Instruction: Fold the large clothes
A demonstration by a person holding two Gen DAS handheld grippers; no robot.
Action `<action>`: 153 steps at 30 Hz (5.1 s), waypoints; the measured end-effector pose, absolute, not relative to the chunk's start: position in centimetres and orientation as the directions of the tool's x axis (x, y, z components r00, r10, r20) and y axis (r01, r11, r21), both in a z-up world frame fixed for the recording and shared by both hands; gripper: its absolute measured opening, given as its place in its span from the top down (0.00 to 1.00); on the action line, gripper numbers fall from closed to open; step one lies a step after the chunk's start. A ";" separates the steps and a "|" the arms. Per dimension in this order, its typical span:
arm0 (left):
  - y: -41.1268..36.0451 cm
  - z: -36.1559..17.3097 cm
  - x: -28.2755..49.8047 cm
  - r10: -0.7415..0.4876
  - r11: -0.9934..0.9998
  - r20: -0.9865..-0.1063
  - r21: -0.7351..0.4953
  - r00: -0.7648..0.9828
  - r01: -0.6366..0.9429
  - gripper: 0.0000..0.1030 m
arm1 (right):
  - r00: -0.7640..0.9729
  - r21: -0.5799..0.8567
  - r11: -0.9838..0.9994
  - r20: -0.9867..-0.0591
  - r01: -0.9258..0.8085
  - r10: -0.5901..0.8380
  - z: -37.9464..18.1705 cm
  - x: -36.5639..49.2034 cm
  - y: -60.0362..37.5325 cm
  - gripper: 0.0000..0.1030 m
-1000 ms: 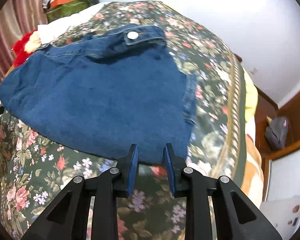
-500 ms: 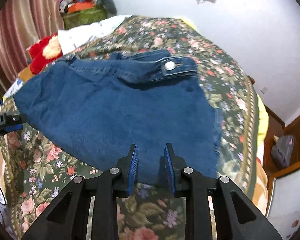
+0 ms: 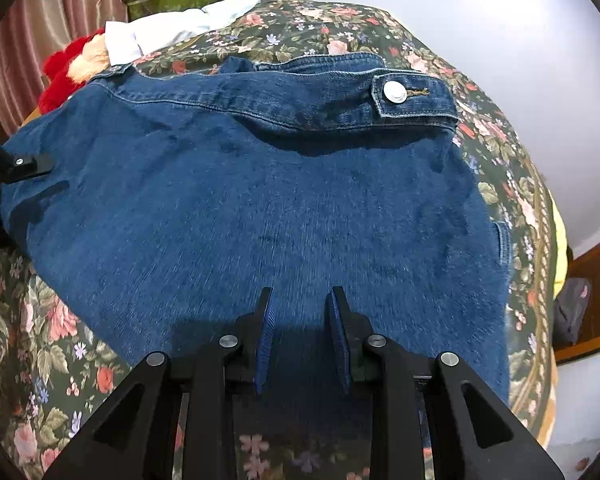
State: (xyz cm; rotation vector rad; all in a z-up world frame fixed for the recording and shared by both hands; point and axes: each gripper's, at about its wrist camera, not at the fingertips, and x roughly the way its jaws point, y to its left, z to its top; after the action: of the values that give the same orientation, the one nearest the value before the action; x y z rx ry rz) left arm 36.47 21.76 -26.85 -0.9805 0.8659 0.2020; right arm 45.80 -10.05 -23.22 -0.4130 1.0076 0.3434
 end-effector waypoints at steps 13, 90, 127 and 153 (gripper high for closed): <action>20.2 -24.3 37.4 0.041 0.729 -0.755 -0.425 0.654 -0.537 0.68 | 0.485 -0.155 0.868 -0.868 -0.472 0.109 -22.8 45.5 -10.3 0.77; 6.0 -20.6 34.8 -0.139 0.990 -0.844 -0.119 0.519 0.071 0.13 | 0.485 -0.153 0.909 -0.872 -0.388 0.061 -17.9 39.3 -16.2 0.58; 9.6 -19.6 49.8 0.034 0.989 -0.811 -0.056 0.584 -0.136 0.16 | 0.375 0.168 0.940 -0.885 -0.298 0.277 -19.0 48.4 -19.4 0.16; 13.0 -24.1 42.3 -0.356 0.902 -0.856 -0.419 0.376 -0.100 0.13 | 0.145 0.462 0.858 -0.855 -0.225 0.499 -23.0 49.8 -20.8 0.04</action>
State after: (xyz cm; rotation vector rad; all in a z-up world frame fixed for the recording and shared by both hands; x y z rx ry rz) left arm 42.33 13.05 -24.09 -0.4417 1.1844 -0.1703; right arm 49.82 -20.81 -23.03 0.2465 1.3287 0.5287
